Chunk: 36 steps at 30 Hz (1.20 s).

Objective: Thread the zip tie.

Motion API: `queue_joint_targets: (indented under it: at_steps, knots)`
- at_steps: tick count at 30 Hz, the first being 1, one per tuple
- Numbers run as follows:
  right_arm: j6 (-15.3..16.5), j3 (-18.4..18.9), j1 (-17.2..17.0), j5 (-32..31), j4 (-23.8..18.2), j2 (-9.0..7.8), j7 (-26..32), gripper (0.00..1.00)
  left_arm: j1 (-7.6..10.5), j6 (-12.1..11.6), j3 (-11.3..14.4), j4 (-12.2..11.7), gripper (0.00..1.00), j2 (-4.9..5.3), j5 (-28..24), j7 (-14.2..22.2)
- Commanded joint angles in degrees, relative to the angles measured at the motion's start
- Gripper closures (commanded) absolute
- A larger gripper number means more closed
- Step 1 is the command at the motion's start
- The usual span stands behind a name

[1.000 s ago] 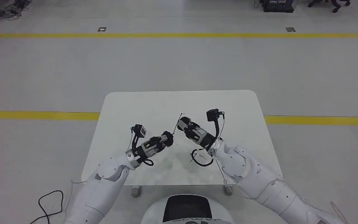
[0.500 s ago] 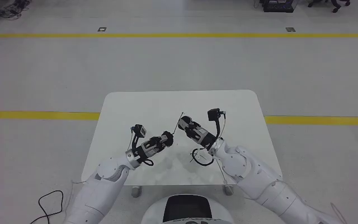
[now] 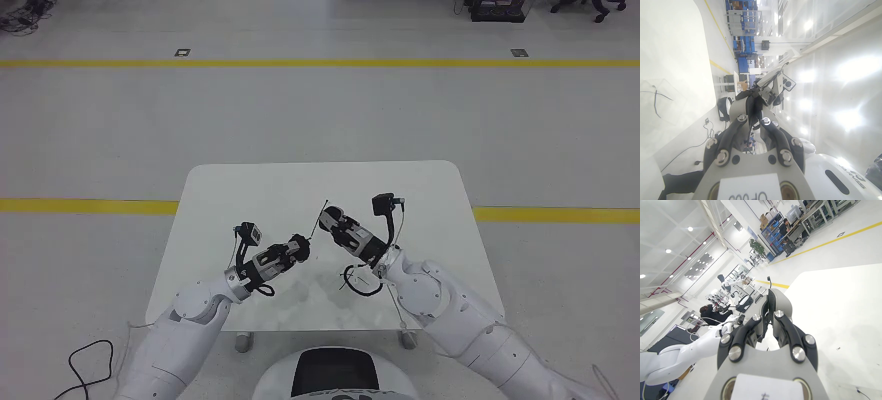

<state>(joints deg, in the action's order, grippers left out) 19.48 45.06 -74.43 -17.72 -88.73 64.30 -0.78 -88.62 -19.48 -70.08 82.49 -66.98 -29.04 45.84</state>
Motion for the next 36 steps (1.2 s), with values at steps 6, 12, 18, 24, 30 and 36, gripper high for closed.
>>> queue_joint_targets:
  at_steps: [6, 12, 18, 24, 30, 36]
  knots:
    - [0.0, -0.1, 0.2, 0.1, 0.3, 0.34, 0.3, 1.00, 0.00, 0.0, 0.0, 0.0, 1.00, 0.00, 0.0, 0.0]
    - [0.0, 0.1, 0.0, -0.2, 0.2, 0.47, 0.3, 1.00, 0.00, 0.0, 0.0, 0.0, 1.00, 0.00, 0.0, 0.0]
    - [0.0, 0.1, -0.1, -0.1, 0.4, 0.60, 0.9, 1.00, 0.00, 0.0, 0.0, 0.0, 1.00, 0.00, 0.0, 0.0]
    - [0.0, 0.1, 0.0, 0.1, 0.7, 0.79, 1.6, 1.00, 0.00, 0.0, 0.0, 0.0, 1.00, 0.00, 0.0, 0.0]
    - [0.0, 0.4, -0.1, -0.2, 0.6, 0.89, 1.4, 1.00, 0.00, 0.0, 0.0, 0.0, 1.00, 0.00, 0.0, 0.0]
    - [0.0, 1.7, -1.0, -1.1, -0.5, 0.67, 1.0, 1.00, 0.00, 0.0, 0.0, 0.0, 1.00, 0.00, 0.0, 0.0]
